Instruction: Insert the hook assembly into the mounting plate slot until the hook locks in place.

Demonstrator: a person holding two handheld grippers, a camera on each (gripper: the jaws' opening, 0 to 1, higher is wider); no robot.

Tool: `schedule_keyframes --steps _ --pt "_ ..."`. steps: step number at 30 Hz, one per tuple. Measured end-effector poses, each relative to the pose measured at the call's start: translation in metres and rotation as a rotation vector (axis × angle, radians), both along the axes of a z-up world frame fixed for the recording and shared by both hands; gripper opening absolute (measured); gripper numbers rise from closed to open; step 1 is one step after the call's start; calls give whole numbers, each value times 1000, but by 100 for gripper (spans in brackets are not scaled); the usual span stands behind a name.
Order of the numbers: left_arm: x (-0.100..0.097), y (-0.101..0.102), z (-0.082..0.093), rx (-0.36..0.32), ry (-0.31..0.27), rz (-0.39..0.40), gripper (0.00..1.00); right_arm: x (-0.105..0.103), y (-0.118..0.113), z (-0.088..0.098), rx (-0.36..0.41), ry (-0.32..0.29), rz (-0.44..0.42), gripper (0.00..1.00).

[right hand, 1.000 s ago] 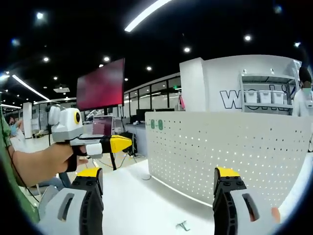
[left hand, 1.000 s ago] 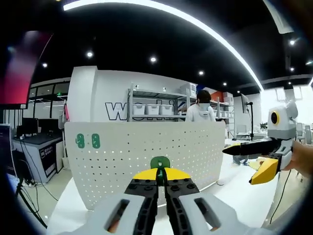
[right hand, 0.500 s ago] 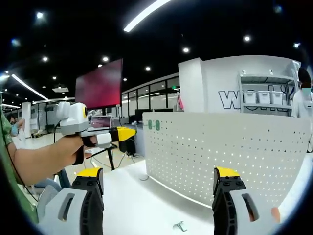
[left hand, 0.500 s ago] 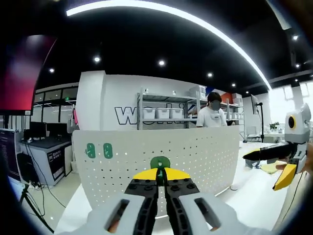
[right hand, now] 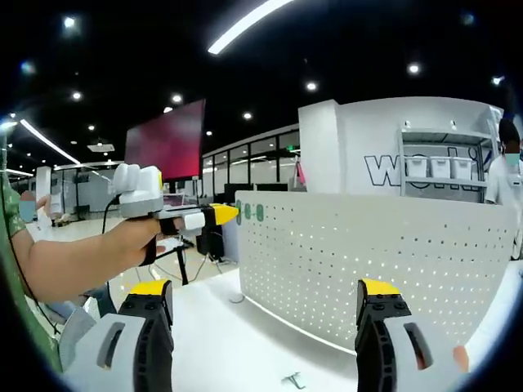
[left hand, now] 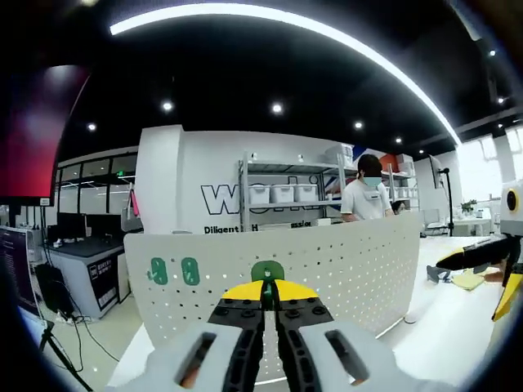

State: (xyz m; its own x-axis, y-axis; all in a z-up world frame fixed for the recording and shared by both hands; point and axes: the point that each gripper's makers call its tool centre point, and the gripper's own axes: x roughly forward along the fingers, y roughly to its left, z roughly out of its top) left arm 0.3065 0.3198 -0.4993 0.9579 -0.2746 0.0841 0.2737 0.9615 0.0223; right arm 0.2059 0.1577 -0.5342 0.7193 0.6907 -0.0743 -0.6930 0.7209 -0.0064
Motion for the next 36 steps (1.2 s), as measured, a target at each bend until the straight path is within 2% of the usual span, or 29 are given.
schedule_keyframes --steps 19,36 --pt "60 16 16 -3 -33 78 3 11 -6 1 1 -1 -15 95" --pt "93 27 16 27 -56 117 3 18 -8 -2 -5 9 -24 94"
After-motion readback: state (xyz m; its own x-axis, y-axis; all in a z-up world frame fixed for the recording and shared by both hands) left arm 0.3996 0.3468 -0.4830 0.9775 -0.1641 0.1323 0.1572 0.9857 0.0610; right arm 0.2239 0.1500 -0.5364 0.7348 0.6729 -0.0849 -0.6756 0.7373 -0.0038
